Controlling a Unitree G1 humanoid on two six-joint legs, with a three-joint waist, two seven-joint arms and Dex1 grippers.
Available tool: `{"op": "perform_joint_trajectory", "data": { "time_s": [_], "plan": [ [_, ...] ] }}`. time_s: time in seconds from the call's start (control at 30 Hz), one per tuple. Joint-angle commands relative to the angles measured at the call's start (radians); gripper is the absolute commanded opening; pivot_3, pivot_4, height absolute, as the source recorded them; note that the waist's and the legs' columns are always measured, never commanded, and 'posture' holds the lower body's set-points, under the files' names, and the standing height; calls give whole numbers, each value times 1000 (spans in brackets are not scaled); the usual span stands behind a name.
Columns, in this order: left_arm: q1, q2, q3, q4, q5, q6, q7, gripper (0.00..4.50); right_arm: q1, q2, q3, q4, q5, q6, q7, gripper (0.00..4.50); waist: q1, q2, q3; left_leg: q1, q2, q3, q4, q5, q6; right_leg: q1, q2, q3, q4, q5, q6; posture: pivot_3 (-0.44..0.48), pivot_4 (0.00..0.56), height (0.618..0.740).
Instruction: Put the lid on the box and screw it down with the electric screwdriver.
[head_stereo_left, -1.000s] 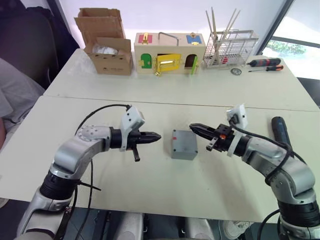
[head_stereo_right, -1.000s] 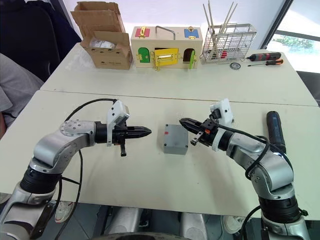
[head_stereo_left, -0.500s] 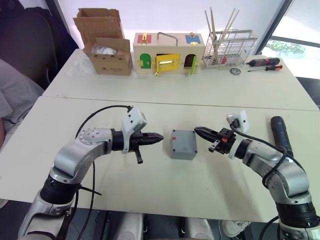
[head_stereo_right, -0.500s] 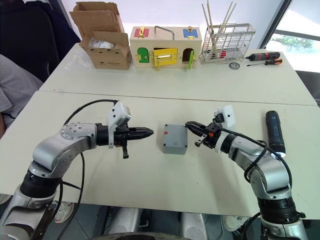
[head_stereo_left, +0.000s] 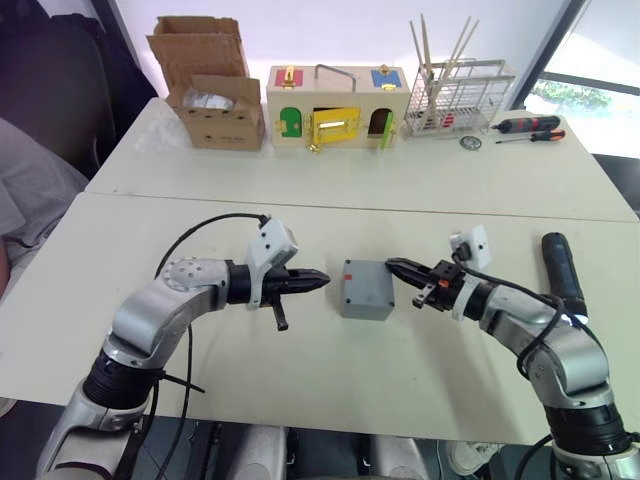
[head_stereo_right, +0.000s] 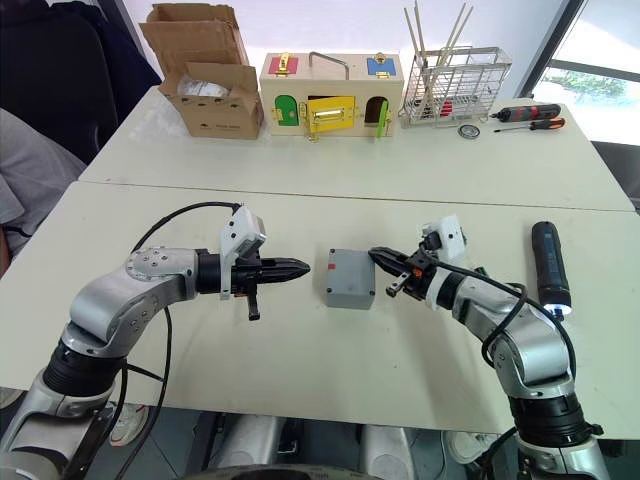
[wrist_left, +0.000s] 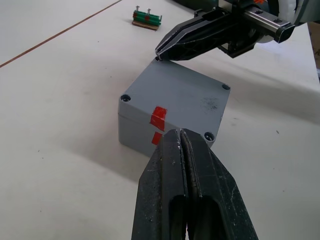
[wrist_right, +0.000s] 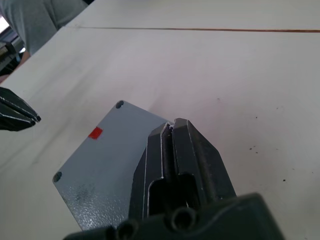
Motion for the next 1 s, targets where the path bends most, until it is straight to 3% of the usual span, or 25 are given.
{"op": "perform_joint_trajectory", "data": {
  "time_s": [0.03, 0.13, 0.23, 0.33, 0.47, 0.57, 0.63, 0.7, 0.8, 0.9, 1.0],
  "plan": [
    [-8, -1, -4, -28, -3, -15, -2, 0, -6, -21, 18, -12, -18, -6, 23, 591, 0, 0, 0, 0, 0, 0, 0, 0, 0, 0, 0, 0, 0, 0, 0, 0, 150, 731],
    [-10, -7, -12, -33, -3, -15, 1, 0, -12, -41, 15, -17, -29, -9, 37, 1850, 1, 0, 0, 0, 0, 0, 0, 0, 0, 0, 0, 0, 0, 0, 0, 0, 150, 731],
    [-17, -18, -17, -38, -7, -20, -1, 0, -21, -79, -30, -44, -19, 8, 34, 3492, 1, 0, 0, 0, 0, 0, 0, 0, 0, 0, 0, 0, 0, 0, 0, 0, 150, 731],
    [-33, -26, -24, -43, -9, -27, -9, 0, -31, -118, -107, -81, 37, 68, 25, 4479, 1, 0, 0, 0, 0, 0, 0, 0, 0, 0, -1, 0, 0, 0, 0, 0, 150, 731],
    [-90, -52, -65, -66, -18, -50, -51, 0, -114, -309, -382, -49, 175, 283, 32, 4479, 4, 1, 1, -1, 0, 0, 0, 0, 0, 0, -2, 0, -1, 0, -1, 0, 150, 731],
    [-112, -71, -109, -84, -14, -76, -88, 0, -154, -512, -426, 124, 108, 341, 69, 4479, 2, 1, 1, -2, -1, 0, 0, -1, 1, 0, -5, 0, -2, 0, -1, 0, 150, 731],
    [-125, -84, -146, -95, -3, -108, -116, 0, -129, -682, -367, 272, 39, 333, 164, 4479, 2, 1, 1, -2, -1, 0, -1, -1, 1, 0, -4, 0, -4, -1, -2, 0, 150, 731],
    [-133, -94, -169, -96, 9, -133, -129, 0, -144, -769, -294, 380, 3, 348, 202, 4479, -1, 1, 1, -2, -1, 1, -2, -1, 1, 0, -4, 0, -5, -1, -2, 0, 150, 731],
    [-147, -114, -198, -96, 30, -146, -118, 0, -212, -809, -201, 509, -29, 385, 231, 4479, -13, 2, 0, -1, 0, 3, -1, -1, 1, 0, -4, 1, -5, -1, -2, 0, 150, 731],
    [-134, -151, -213, -123, 35, -146, -79, 0, -330, -826, -8, 677, -33, 576, 355, 4479, -20, 5, 1, -1, 0, 4, -1, -1, 2, 0, -4, 2, -5, -1, -2, 0, 150, 731],
    [-102, -169, -225, -142, 41, -138, -48, 0, -443, -810, 152, 788, -88, 615, 450, 4479, -22, 7, 1, -2, 0, 3, -2, -2, 3, -1, -4, 2, -6, -1, -2, 0, 150, 731]
  ]
}}
